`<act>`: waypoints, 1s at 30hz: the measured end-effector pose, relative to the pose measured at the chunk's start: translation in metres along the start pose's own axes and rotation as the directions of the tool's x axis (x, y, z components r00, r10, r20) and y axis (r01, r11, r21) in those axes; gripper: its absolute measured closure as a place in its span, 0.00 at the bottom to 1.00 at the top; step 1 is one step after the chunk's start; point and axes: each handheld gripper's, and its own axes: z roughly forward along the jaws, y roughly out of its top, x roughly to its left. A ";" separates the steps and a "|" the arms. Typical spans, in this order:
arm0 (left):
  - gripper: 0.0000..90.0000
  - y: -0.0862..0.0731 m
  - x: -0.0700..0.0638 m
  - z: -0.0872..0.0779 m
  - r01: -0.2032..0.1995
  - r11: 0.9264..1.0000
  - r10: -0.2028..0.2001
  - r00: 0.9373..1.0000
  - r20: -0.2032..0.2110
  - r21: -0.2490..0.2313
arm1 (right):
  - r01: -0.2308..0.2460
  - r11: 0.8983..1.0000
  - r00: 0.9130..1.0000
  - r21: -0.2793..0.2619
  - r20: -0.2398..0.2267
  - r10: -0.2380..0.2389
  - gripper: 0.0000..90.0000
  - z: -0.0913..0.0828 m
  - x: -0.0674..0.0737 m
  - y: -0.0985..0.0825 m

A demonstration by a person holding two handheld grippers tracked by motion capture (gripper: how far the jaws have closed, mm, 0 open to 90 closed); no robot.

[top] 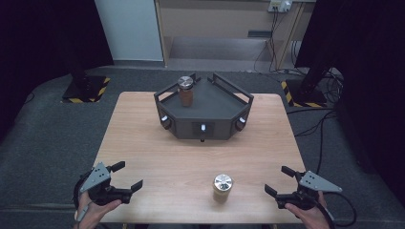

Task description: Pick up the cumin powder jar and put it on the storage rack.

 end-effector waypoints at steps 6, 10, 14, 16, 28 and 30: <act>0.01 -0.001 -0.001 -0.002 0.001 1.000 -0.001 1.000 -0.006 0.002 | 0.020 1.000 1.000 0.005 -0.014 -0.020 0.03 -0.007 -0.001 0.011; 0.01 -0.002 0.000 -0.002 0.006 1.000 -0.006 1.000 -0.012 0.002 | 0.029 1.000 0.999 -0.001 -0.039 -0.029 0.02 -0.013 -0.004 0.025; 0.01 -0.001 0.000 -0.002 0.006 1.000 -0.006 1.000 -0.010 0.005 | 0.037 0.999 0.997 0.001 -0.072 -0.037 0.02 -0.019 -0.006 0.039; 0.01 -0.001 0.000 -0.002 0.004 1.000 -0.004 1.000 -0.009 0.006 | 0.049 0.999 0.995 0.011 -0.084 -0.048 0.02 -0.022 -0.006 0.049; 0.01 -0.002 0.000 -0.003 0.008 1.000 -0.008 1.000 -0.012 0.003 | 0.128 0.988 0.975 0.081 -0.192 -0.111 0.02 -0.023 0.000 0.116; 0.01 -0.002 0.000 -0.002 0.004 1.000 -0.004 1.000 -0.012 0.004 | 0.139 0.986 0.974 0.088 -0.192 -0.121 0.02 -0.021 0.002 0.124</act>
